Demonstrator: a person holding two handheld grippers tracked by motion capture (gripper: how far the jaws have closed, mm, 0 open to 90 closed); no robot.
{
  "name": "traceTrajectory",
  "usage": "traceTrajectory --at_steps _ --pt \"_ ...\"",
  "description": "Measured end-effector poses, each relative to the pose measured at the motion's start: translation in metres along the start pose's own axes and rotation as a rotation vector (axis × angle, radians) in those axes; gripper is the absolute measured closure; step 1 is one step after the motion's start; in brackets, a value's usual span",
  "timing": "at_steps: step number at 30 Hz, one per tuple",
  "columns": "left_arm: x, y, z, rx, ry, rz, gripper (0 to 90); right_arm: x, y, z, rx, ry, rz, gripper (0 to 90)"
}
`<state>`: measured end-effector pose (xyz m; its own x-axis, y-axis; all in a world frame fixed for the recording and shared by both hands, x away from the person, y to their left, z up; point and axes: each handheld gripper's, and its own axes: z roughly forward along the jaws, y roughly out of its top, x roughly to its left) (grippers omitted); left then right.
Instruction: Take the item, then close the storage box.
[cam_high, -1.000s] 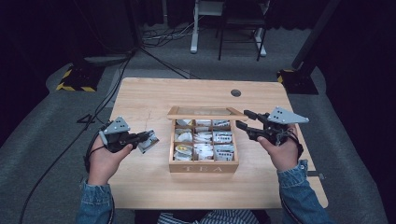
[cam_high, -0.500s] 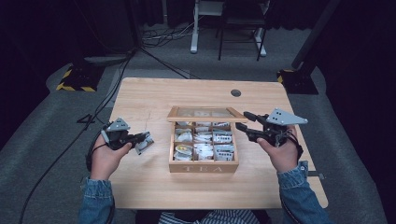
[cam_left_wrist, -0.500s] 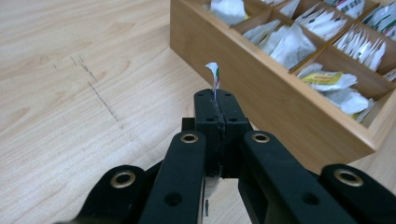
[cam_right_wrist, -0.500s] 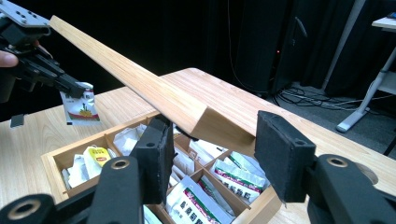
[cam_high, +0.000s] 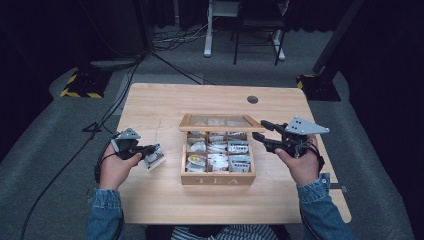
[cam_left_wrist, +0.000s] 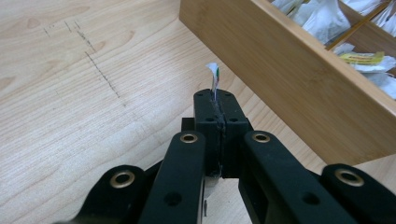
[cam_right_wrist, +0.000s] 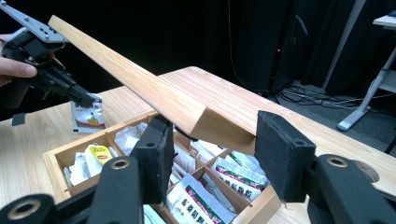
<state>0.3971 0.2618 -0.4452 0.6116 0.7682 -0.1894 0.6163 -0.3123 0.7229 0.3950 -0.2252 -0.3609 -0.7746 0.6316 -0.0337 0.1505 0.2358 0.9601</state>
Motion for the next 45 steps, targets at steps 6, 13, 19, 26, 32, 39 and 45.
traceTrajectory --at_steps 6,13,19,26,32,39,45 --pt "0.005 -0.001 0.007 -0.012 -0.006 -0.014 86.3 0.001 -0.002 -0.001 0.005 0.003 0.002 48.2" --pt "0.006 0.001 0.006 -0.074 0.06 -0.015 44.8 0.001 -0.002 -0.001 0.006 0.005 0.001 48.4" --pt "0.005 0.005 -0.002 -0.101 0.085 -0.005 33.4 0.001 -0.001 -0.001 0.011 0.004 -0.001 48.5" --pt "-0.005 0.013 -0.011 -0.111 0.076 0.027 31.9 0.002 -0.002 -0.002 0.021 0.0 -0.003 48.5" --pt "-0.011 0.015 -0.015 -0.106 0.08 0.046 31.9 0.003 -0.001 -0.002 0.023 0.001 -0.001 48.6" --pt "-0.014 0.019 -0.02 -0.114 0.08 0.057 31.7 0.004 -0.003 -0.003 0.041 0.007 0.003 48.7" --pt "-0.013 0.017 -0.024 -0.123 0.09 0.053 31.7 0.006 -0.003 -0.004 0.072 0.005 -0.001 49.0"
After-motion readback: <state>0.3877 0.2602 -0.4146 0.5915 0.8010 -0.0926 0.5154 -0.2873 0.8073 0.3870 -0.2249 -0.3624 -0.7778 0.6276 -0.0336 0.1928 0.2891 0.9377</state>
